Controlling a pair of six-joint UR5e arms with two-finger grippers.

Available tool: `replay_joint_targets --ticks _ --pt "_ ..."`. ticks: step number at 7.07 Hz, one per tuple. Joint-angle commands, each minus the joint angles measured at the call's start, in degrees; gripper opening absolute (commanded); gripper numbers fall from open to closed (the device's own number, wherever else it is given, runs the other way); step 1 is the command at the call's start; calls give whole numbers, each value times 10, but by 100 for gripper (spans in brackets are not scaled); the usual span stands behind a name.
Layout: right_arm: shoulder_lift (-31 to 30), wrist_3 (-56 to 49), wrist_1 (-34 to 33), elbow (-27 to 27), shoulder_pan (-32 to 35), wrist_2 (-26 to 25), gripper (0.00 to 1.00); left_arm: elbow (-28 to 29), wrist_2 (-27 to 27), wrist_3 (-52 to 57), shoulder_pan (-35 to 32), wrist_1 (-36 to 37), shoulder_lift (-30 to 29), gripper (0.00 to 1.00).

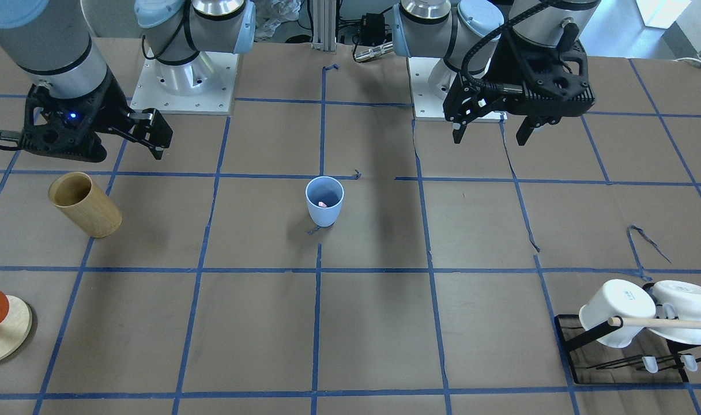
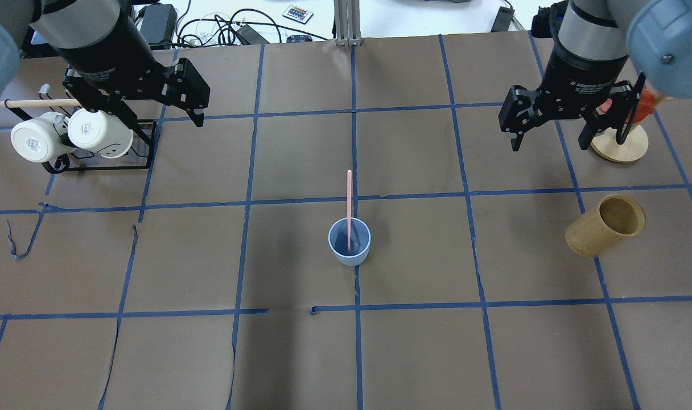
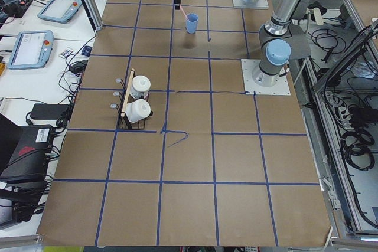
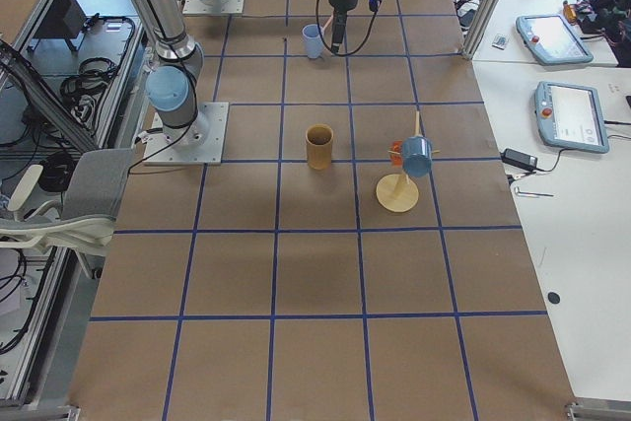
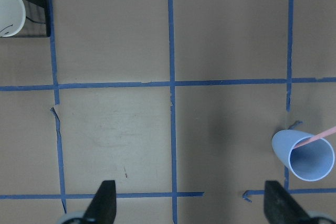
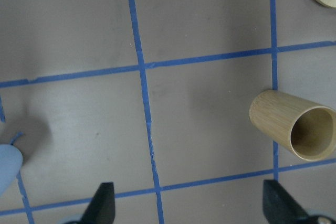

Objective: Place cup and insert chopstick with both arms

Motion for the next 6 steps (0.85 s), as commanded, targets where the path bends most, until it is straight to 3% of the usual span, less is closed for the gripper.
replay_joint_targets --ticks 1,2,4,6 --pt "-19 -9 12 -3 -5 23 100 0 -2 0 0 1 -1 100" --pt "-25 -10 8 -2 -2 94 100 0 1 0 0 2 -1 100" --pt "-27 -11 10 5 -2 46 100 0 2 0 0 3 -1 100" --pt "-27 -5 10 4 -1 40 100 0 2 1 0 3 -1 100"
